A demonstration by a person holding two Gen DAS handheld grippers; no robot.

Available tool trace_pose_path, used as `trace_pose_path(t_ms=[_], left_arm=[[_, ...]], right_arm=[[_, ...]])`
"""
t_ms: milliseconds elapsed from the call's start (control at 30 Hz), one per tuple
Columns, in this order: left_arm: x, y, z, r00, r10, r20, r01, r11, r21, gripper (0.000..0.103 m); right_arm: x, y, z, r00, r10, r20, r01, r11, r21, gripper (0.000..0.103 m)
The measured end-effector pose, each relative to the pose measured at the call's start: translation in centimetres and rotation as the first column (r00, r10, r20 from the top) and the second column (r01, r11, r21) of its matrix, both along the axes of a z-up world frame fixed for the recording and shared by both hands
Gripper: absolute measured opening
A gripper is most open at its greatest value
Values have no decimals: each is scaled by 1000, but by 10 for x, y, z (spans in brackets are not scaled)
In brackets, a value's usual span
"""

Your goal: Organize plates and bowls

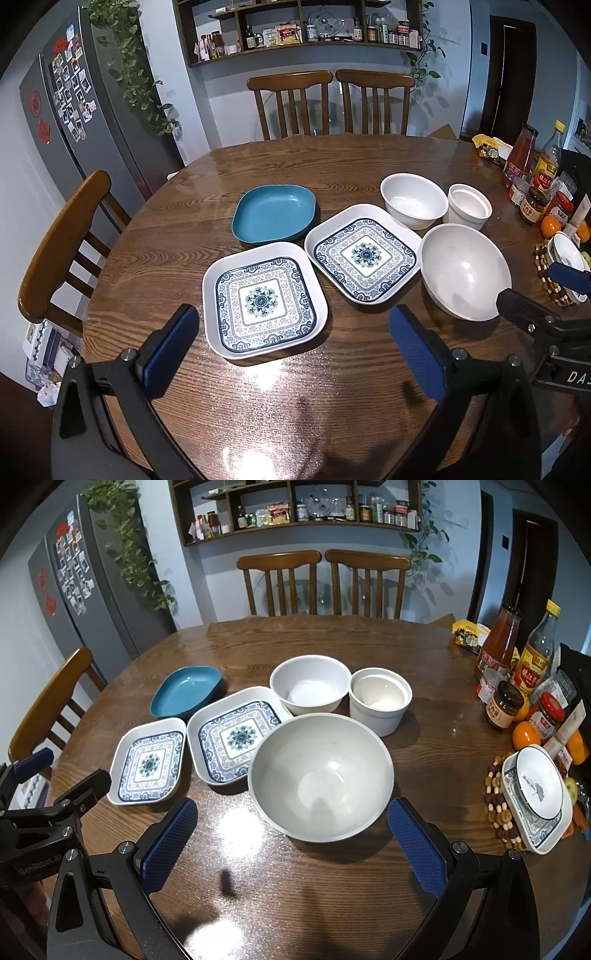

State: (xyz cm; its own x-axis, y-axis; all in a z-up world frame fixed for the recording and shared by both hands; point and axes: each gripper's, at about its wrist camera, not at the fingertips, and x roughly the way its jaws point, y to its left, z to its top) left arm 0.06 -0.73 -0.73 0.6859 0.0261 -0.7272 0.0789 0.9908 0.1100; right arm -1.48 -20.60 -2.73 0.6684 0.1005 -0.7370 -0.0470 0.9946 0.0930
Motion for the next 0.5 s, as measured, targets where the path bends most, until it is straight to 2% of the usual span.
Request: trace_pose_path(t_ms=[500], left_arm=[[0, -3, 0, 1000, -3, 18, 2, 1000, 23, 102]], right_arm=[[1, 0, -1, 1000, 2, -4, -2, 1000, 1, 103]])
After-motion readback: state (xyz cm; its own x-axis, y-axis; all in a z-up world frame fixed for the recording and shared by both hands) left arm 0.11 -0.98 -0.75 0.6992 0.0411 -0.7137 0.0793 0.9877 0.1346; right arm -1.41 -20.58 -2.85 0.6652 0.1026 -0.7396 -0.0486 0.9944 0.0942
